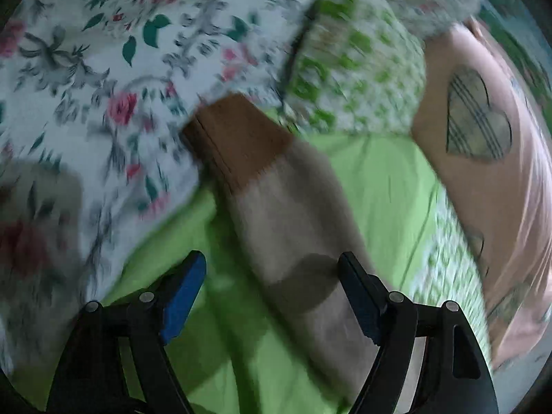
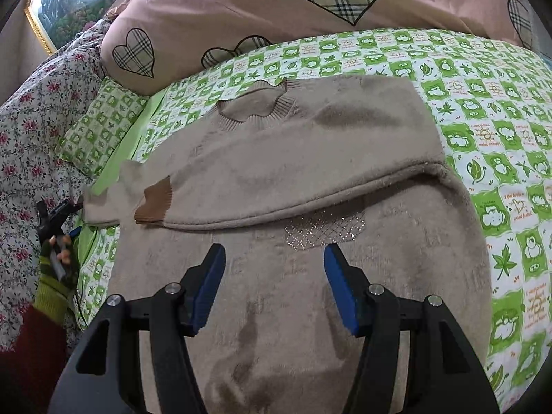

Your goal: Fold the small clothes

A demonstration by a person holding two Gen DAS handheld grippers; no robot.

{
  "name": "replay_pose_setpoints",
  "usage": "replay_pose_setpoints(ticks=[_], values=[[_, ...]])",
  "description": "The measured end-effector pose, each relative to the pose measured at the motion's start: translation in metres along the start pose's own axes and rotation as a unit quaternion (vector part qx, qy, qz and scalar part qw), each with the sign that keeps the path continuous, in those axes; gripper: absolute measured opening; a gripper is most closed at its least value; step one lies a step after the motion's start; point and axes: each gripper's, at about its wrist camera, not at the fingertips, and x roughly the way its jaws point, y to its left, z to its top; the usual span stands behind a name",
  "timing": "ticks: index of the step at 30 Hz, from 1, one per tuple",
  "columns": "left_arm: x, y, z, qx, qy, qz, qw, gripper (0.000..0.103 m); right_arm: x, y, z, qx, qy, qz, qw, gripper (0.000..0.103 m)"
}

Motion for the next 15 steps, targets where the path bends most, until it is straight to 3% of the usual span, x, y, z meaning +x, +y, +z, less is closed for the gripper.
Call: replay_pose_setpoints(ticks=[1, 3, 4, 5, 8, 12, 15], values=[[0.002, 0.000, 0.006, -0.003, -0.009, 0.000, 1.0000, 0.073, 0.001, 0.000, -0.001, -0.001, 0.002, -0.002, 1.000, 0.060], [0.006, -0.003, 0.016, 0.008, -0.014, -0.004, 0.9999, 0.046, 0.002, 0.002, -0.002, -0.004, 0.006, -0.008, 1.000, 0.061], [0.009, -0.006, 0.017, 0.014, -0.009, -0.005, 0.9998, 0.025, 0.003, 0.002, -0.002, -0.005, 0.008, -0.011, 1.000, 0.060], [0.011, -0.010, 0.018, 0.022, -0.004, -0.003, 0.9997, 0.014, 0.003, 0.002, -0.002, -0.005, 0.008, -0.011, 1.000, 0.060], [0.003, -0.022, 0.011, 0.043, -0.017, 0.002, 0.9989, 0.004, 0.002, 0.002, -0.002, -0.002, 0.007, -0.007, 1.000, 0.060], [-0.030, -0.039, -0.005, 0.055, -0.047, -0.010, 0.9973, 0.004, -0.003, -0.001, -0.004, 0.000, 0.003, -0.007, 1.000, 0.061], [-0.066, -0.069, -0.029, 0.098, -0.067, -0.039, 0.9922, 0.004, -0.008, -0.003, -0.006, 0.005, -0.003, -0.004, 1.000, 0.060]])
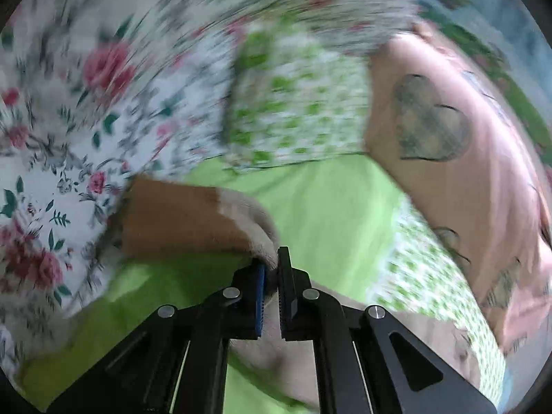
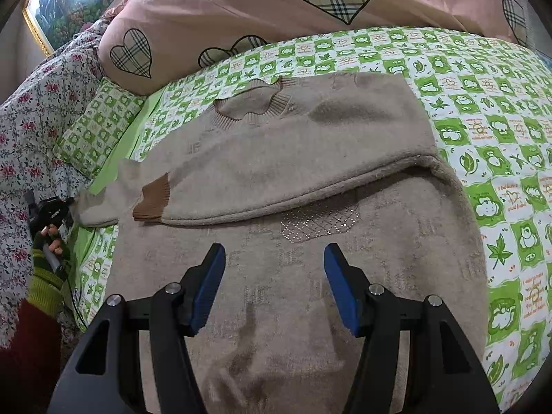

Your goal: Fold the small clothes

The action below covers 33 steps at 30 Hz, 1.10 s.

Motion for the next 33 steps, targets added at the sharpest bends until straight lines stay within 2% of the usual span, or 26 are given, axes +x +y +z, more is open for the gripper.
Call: replay_pose_setpoints(ticks=[3, 6, 8, 10, 13, 19, 21, 25, 27, 30, 33], values=[[-0.024, -0.045, -0.019, 0.053, -0.005, -0.033, 0.9980, 0.004, -0.004, -0.005, -0.002, 0.011, -0.010, 0.003, 1.000, 0.061], [-0.041, -0.101, -0.046, 0.104, 0.004, -0.084, 0.9910, 0.003, -0.005, -0.009, -0.004, 0.020, -0.013, 0.007, 1.000, 0.060], [-0.048, -0.143, -0.070, 0.138, 0.018, -0.125, 0.9823, 0.003, -0.007, -0.012, -0.005, 0.024, -0.015, 0.009, 1.000, 0.060], [-0.051, -0.188, -0.099, 0.174, 0.037, -0.165, 0.9702, 0.003, -0.010, -0.016, -0.007, 0.029, -0.018, 0.010, 0.999, 0.060], [-0.047, -0.251, -0.143, 0.226, 0.068, -0.201, 0.9508, 0.003, -0.017, -0.026, -0.010, 0.041, -0.024, 0.008, 0.999, 0.060], [-0.019, -0.339, -0.221, 0.298, 0.129, -0.229, 0.9176, 0.004, -0.034, -0.050, -0.016, 0.069, -0.037, -0.003, 0.997, 0.061], [-0.011, -0.356, -0.245, 0.314, 0.142, -0.233, 0.9094, 0.004, -0.038, -0.059, -0.018, 0.079, -0.040, -0.009, 0.996, 0.060], [0.015, -0.382, -0.288, 0.356, 0.172, -0.216, 0.8927, 0.005, -0.042, -0.072, -0.023, 0.094, -0.040, -0.018, 0.995, 0.061], [0.033, -0.386, -0.311, 0.373, 0.203, -0.197, 0.8837, 0.006, -0.044, -0.076, -0.024, 0.098, -0.041, -0.021, 0.994, 0.061], [0.044, -0.377, -0.324, 0.378, 0.228, -0.183, 0.8785, 0.012, -0.046, -0.077, -0.024, 0.100, -0.043, -0.022, 0.994, 0.061], [0.038, -0.361, -0.323, 0.372, 0.235, -0.177, 0.8802, 0.031, -0.047, -0.074, -0.021, 0.095, -0.046, -0.023, 0.994, 0.062]])
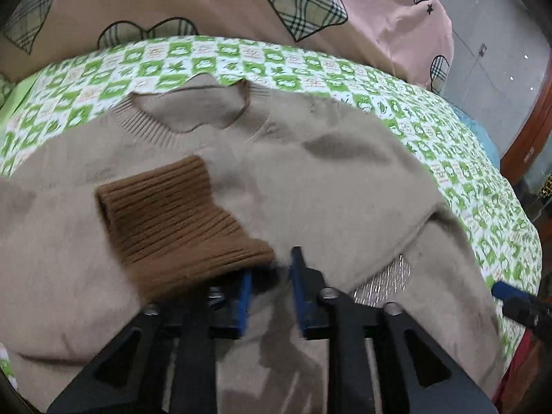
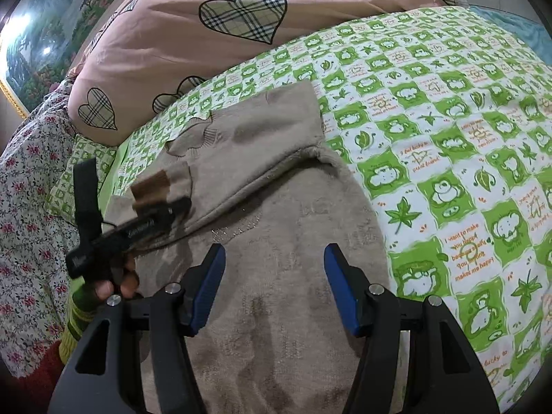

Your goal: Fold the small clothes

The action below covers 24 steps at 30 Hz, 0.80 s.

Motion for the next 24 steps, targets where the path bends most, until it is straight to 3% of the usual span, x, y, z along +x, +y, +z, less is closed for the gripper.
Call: replay_pose_setpoints(ticks=[2, 4, 7, 11, 14, 18, 22, 24], values=[[-0.013, 0.008, -0.009, -0.010, -0.005, 0.006, 0.9999, 0.046, 0.004, 0.004, 0.002, -0.003, 0.000, -0.001, 1.000, 0.067], [-0.027, 0.018, -0.020, -0.023, -0.012, 0.013, 0.9996, 0.051, 0.009, 0.011, 0.004, -0.012, -0.002, -0.001, 1.000, 0.068], [-0.053, 0.036, -0.038, -0.047, -0.018, 0.006, 0.9987, 0.053, 0.022, 0.030, 0.009, -0.038, 0.006, 0.007, 0.999, 0.068], [-0.082, 0.072, -0.061, -0.080, -0.025, 0.044, 0.9955, 0.054, 0.043, 0.065, 0.015, -0.093, 0.015, 0.017, 0.995, 0.068], [-0.097, 0.111, -0.074, -0.134, -0.030, 0.068, 0.9881, 0.054, 0.059, 0.096, 0.019, -0.155, 0.010, 0.009, 0.988, 0.068], [-0.109, 0.164, -0.087, -0.202, -0.040, 0.112, 0.9721, 0.054, 0.087, 0.141, 0.021, -0.253, 0.006, -0.012, 0.967, 0.068], [-0.118, 0.203, -0.096, -0.265, -0.083, 0.059, 0.9588, 0.054, 0.124, 0.171, 0.016, -0.339, 0.013, -0.052, 0.939, 0.068], [-0.118, 0.210, -0.097, -0.279, -0.083, 0.077, 0.9535, 0.054, 0.143, 0.181, 0.012, -0.367, 0.019, -0.067, 0.928, 0.068]])
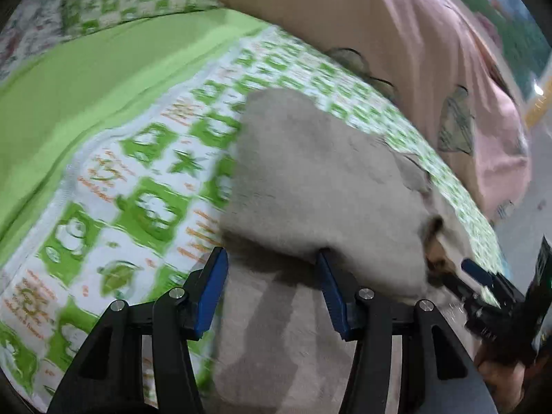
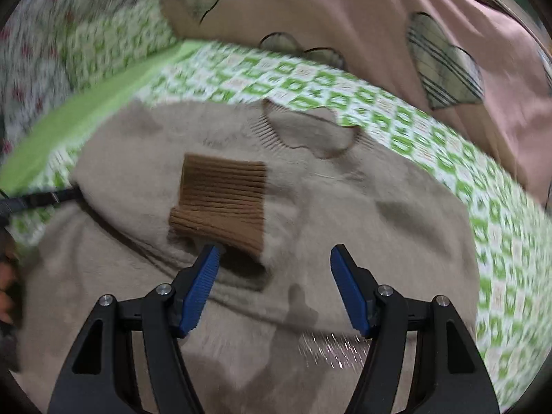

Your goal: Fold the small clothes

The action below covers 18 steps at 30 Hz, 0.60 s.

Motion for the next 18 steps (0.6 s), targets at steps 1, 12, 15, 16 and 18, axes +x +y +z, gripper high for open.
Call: replay_pose_setpoints(ticks=[1, 12, 15, 16, 18], values=[[0.002, 0.003, 0.001, -0.005, 0.000, 0.005, 1.0000, 0.054, 0.008, 0.004, 0.002, -0.007, -0.002, -0.006, 1.000, 0.068], [0.020, -0.017, 0.014, 0.017, 0.003, 0.025, 0.9996, 0.056, -0.023, -0.112, -0.015, 0.258, -0.071, 0.036, 0.963, 0.008], [0.022, -0.023, 0.010, 0.029, 0.000, 0.034, 0.9990, 0.056, -0.014, -0.137, -0.035, 0.291, -0.044, 0.042, 0.955, 0.008], [0.023, -0.024, 0.010, 0.029, 0.000, 0.036, 0.9989, 0.056, -0.009, -0.139, -0.039, 0.297, -0.036, 0.052, 0.953, 0.008], [0.021, -0.019, 0.010, 0.017, -0.003, 0.034, 0.9993, 0.056, -0.004, -0.136, -0.043, 0.293, -0.029, 0.051, 0.954, 0.008]])
